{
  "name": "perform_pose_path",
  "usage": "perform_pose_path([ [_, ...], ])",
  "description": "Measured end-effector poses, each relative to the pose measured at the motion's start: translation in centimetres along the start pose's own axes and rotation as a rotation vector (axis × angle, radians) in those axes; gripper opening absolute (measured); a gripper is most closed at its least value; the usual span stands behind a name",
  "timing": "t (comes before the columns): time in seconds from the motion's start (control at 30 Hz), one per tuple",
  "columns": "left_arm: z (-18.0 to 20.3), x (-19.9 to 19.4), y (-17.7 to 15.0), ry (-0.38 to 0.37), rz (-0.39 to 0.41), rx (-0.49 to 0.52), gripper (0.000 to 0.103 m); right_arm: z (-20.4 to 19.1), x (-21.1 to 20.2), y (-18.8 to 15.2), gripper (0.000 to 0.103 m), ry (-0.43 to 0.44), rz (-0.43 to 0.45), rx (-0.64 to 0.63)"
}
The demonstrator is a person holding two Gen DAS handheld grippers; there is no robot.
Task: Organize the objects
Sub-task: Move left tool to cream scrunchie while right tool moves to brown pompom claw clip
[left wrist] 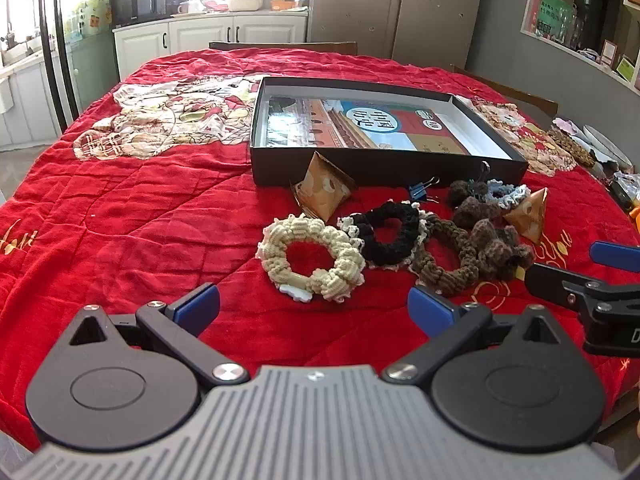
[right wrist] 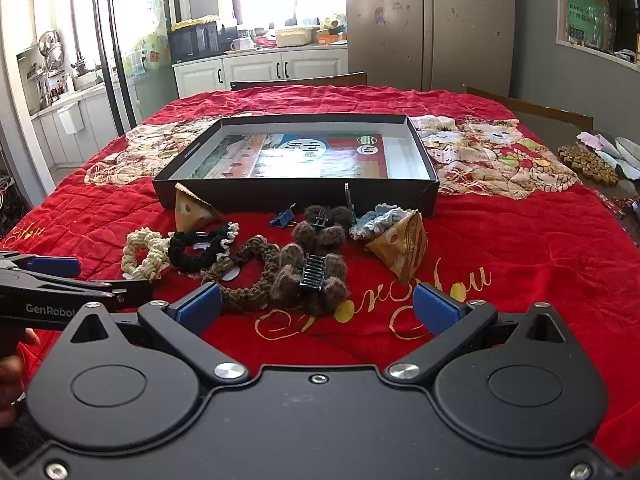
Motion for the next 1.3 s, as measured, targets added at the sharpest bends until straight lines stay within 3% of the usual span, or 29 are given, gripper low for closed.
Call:
perform_pose_path([
  [0.77, -0.4, 0.3, 0.1, 0.016, 0.022, 0.056, 0.103, 0.3, 0.4, -0.1, 0.101, -0.003, -0.002, -0.010],
  [0.93, -0.7, 0.4, 0.2, 0.016, 0.043, 0.109, 0.103, 0.8, 0.9, -0.3, 0.094, 0.018, -0.008, -0.017],
  [1.07, -0.6, 0.7, 0.1, 0.012, 0.067, 0.168, 0.103, 1.2, 1.5, -0.6, 0.081, 0.033, -0.018, -0.019],
  [1.3, -0.5, 1.7, -0.1, -0.026, 0.071, 0.190, 0.103, 1.1, 2.3, -1.0, 0.068, 0.074, -0.002, -0.042],
])
Point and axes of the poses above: each gripper's, at about its wrist camera, not at the fingertips, and x roughly the way its jaws point, z to its right, y to its top, the point moved 3 cm from there along x, roughly the way its jaws point
